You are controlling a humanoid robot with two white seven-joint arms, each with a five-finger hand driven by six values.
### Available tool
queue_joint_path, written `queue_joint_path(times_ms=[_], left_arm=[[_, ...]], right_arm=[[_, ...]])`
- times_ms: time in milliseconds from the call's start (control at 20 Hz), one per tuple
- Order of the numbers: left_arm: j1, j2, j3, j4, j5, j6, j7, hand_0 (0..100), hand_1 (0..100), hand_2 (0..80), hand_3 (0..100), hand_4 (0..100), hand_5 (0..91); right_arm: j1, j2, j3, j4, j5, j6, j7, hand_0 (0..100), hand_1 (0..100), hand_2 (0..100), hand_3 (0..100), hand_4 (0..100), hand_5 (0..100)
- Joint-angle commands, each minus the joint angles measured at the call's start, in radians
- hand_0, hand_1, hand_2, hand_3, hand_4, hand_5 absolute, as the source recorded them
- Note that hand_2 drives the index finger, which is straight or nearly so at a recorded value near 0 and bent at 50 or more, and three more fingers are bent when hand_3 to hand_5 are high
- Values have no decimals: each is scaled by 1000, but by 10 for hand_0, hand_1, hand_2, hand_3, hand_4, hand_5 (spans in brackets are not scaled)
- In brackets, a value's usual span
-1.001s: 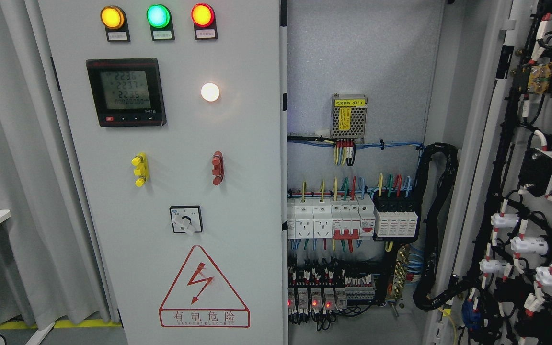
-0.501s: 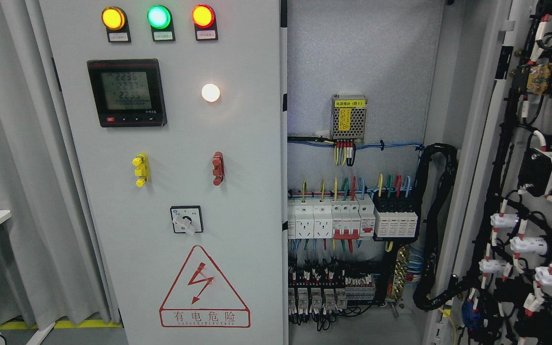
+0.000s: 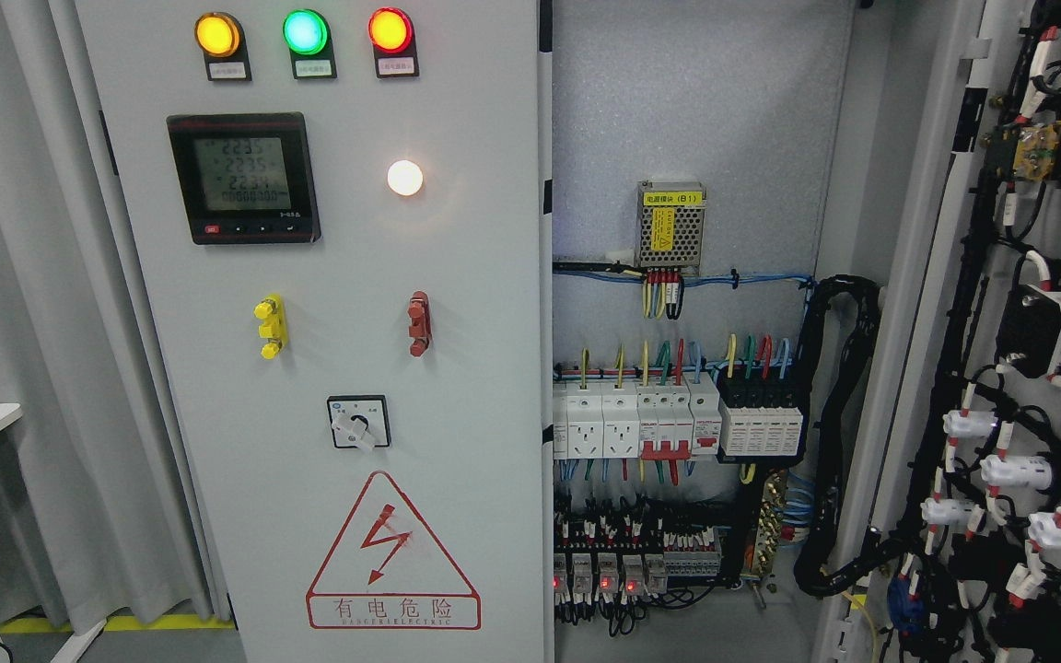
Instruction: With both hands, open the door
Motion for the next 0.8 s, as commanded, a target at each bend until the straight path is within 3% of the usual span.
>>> queue_joint_path(times_ms=[0,250,501,751], left_arm=[[13,-23,31,83,-6,-14,3,291,0,29,28,34,0],[13,-17,31,83,-6,-27,2,290,0,29,28,34,0],[13,-17,32,83,-6,-34,2,290,0,29,28,34,0],[7,-15,32,82,-6,-66,2,290,0,29,28,34,0]], right_arm=[[-87,26,107,-416,54,3,-3,219,0,0,0,0,0],[-215,75,110,-432,108,6,-3,219,0,0,0,0,0],[-325,78,98,-438,126,6,-6,219,0,0,0,0,0],[-365,79,27,-462,179,6,-6,219,0,0,0,0,0]])
